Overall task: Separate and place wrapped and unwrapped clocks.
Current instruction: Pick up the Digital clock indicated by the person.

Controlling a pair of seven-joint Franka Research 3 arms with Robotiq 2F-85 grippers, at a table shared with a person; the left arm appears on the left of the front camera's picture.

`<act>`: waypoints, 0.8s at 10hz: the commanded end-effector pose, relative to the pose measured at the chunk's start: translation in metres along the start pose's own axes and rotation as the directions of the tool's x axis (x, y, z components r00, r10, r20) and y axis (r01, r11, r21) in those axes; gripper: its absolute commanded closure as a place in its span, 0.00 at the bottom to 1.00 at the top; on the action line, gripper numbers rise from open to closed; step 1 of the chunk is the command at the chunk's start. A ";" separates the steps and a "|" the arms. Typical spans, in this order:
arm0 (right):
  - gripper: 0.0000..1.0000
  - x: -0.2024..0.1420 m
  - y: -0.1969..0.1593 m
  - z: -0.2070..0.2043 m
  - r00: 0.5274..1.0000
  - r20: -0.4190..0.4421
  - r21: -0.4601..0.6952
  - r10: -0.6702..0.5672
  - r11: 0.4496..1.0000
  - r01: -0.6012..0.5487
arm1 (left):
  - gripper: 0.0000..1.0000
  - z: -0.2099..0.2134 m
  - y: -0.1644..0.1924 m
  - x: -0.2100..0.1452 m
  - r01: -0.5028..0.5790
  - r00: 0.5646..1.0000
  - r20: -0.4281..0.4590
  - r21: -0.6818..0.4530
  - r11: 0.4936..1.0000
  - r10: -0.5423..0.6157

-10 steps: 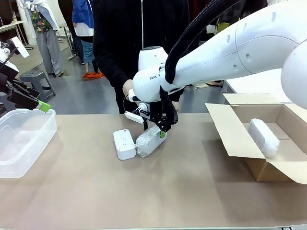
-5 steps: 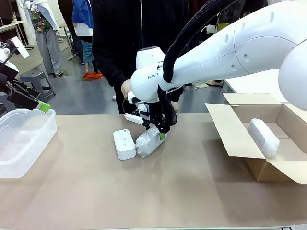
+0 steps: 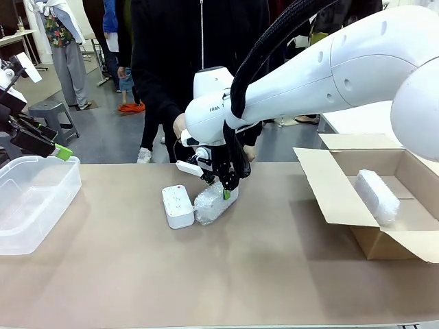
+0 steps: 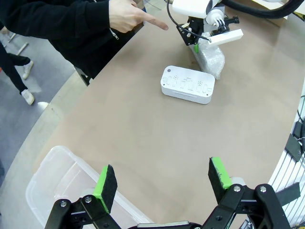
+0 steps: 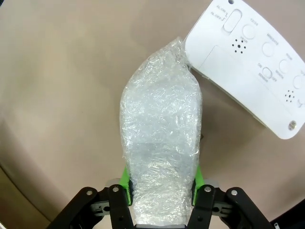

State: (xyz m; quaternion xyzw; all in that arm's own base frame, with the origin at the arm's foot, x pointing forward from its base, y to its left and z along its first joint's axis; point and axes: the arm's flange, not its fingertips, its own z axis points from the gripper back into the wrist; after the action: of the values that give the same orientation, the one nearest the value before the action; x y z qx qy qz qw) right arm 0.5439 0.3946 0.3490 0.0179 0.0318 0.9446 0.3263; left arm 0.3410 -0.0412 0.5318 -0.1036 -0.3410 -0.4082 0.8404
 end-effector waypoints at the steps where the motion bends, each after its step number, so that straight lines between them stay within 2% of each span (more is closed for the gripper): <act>1: 1.00 -0.001 -0.004 -0.002 0.999 -0.027 0.011 0.022 1.000 -0.022 | 0.00 -0.001 0.001 -0.001 -0.006 1.000 0.007 -0.010 1.000 0.006; 2: 0.78 0.001 -0.001 0.002 0.999 -0.022 0.011 0.031 0.999 -0.031 | 0.00 -0.001 0.001 -0.001 -0.006 1.000 0.007 -0.010 1.000 0.006; 4: 0.78 0.009 0.015 0.037 1.000 -0.026 -0.030 -0.001 1.000 0.000 | 0.00 -0.001 0.001 -0.001 -0.006 1.000 0.007 -0.010 1.000 0.006; 8: 0.78 0.042 0.047 0.130 0.992 -0.115 -0.110 -0.044 0.993 0.031 | 0.00 -0.001 0.001 -0.001 -0.006 1.000 0.007 -0.010 1.000 0.006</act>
State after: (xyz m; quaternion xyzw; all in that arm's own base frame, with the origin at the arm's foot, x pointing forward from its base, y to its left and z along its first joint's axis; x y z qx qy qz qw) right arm 0.5050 0.3968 0.4820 -0.0459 -0.0013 0.9432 0.3290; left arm 0.3411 -0.0412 0.5318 -0.1036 -0.3410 -0.4082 0.8405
